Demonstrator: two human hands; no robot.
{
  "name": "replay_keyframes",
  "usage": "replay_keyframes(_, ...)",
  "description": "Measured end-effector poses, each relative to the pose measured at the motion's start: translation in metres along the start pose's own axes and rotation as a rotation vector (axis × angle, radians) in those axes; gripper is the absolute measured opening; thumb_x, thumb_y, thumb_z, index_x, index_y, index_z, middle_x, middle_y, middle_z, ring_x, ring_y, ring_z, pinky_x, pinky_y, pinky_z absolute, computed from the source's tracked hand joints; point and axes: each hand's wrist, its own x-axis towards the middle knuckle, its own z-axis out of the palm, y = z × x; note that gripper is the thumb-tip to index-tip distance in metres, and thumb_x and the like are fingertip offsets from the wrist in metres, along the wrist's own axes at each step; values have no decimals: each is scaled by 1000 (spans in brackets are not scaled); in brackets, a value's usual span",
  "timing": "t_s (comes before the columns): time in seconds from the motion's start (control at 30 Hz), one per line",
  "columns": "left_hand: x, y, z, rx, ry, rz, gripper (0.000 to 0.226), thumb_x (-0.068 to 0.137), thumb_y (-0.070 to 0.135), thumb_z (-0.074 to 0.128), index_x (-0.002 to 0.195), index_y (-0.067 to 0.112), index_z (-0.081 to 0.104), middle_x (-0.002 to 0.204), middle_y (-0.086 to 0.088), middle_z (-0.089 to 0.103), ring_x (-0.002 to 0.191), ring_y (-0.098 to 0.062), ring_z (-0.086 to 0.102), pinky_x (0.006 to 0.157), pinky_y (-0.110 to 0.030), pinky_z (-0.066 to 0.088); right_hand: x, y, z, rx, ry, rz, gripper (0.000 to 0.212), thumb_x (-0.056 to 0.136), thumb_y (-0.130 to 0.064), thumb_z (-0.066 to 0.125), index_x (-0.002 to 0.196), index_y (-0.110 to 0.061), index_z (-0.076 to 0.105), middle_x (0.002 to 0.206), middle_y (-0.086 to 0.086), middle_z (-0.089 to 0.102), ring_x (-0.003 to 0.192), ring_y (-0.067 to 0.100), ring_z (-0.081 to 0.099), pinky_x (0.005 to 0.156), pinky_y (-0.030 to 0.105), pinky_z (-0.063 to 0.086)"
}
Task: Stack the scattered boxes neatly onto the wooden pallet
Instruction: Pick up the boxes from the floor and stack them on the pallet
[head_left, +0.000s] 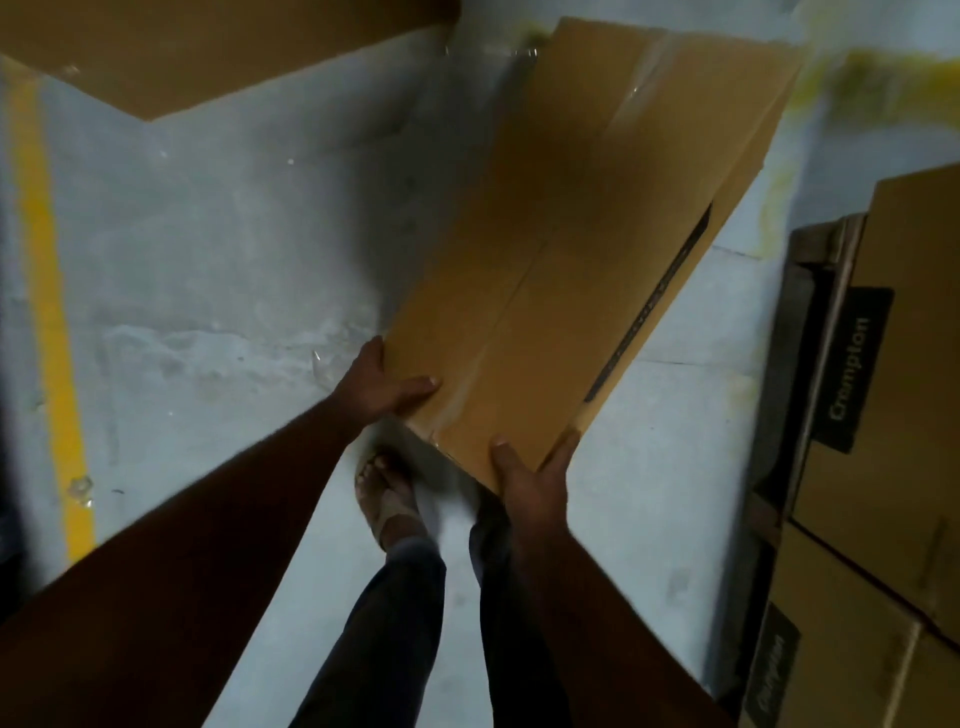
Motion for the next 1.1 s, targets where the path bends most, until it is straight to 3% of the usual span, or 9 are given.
replay_keyframes(0.1,-8,8,4,-34,10,-25,107,64,43,97,152,16,41,139,4,56,114,-23,61,85,-35,57,4,-4,-34,24,-94,12,89,98,-44,70,166,-33,14,161,2,43,142,31,48,119,52,40)
replay_keyframes(0.23,-57,38,2,-59,97,154,69,65,45,97,123,19,72,110,2,77,97,-20,75,84,-39,63,-31,-20,-84,62,-101,-117,87,90,-59,71,162,-44,26,151,-10,53,135,20,54,117,47,44)
replay_keyframes(0.33,-129,67,2,-162,66,241,41,75,40,91,111,29,74,103,11,79,92,-9,76,71,-20,60,-83,-40,-117,162,-80,-164,91,84,-60,75,160,-51,25,153,-11,51,139,20,51,117,46,43)
replay_keyframes(0.4,-184,80,1,-250,73,247,34,81,38,87,111,31,75,106,11,79,97,-11,76,77,-23,60,-121,-54,-137,217,-60,-162,89,86,-54,79,158,-54,27,159,-8,46,141,23,50,116,48,45)
replay_keyframes(0.5,-268,94,-4,-354,147,259,24,83,44,81,106,39,79,109,11,79,99,-9,75,85,-31,56,-176,-74,-166,257,-53,-210,81,82,-55,74,154,-53,38,150,-7,55,119,12,62,81,23,60)
replay_keyframes(0.57,-324,99,-4,-417,216,258,24,80,53,77,103,48,78,105,17,78,91,-2,74,79,-29,54,-212,-81,-185,235,-76,-246,72,85,-58,68,152,-48,44,142,-4,61,111,13,65,67,21,57)
replay_keyframes(0.7,-425,93,-5,-465,325,268,51,70,66,74,111,37,77,98,11,78,92,-13,73,69,-30,52,-289,-75,-213,217,-118,-329,66,96,-57,63,157,-46,39,146,1,59,120,21,62,94,39,55)
replay_keyframes(0.77,-474,77,-5,-468,339,303,49,69,65,72,106,34,78,100,6,78,94,-19,73,74,-35,56,-327,-59,-227,211,-131,-376,67,97,-58,62,158,-44,36,150,2,56,125,25,59,106,47,52)
replay_keyframes(1.1,-674,-85,49,-554,397,568,44,75,67,76,102,32,76,96,1,80,84,-19,77,63,-31,57,-482,102,-299,168,-193,-663,79,90,-68,64,158,-40,37,154,-1,52,128,22,54,102,39,46)
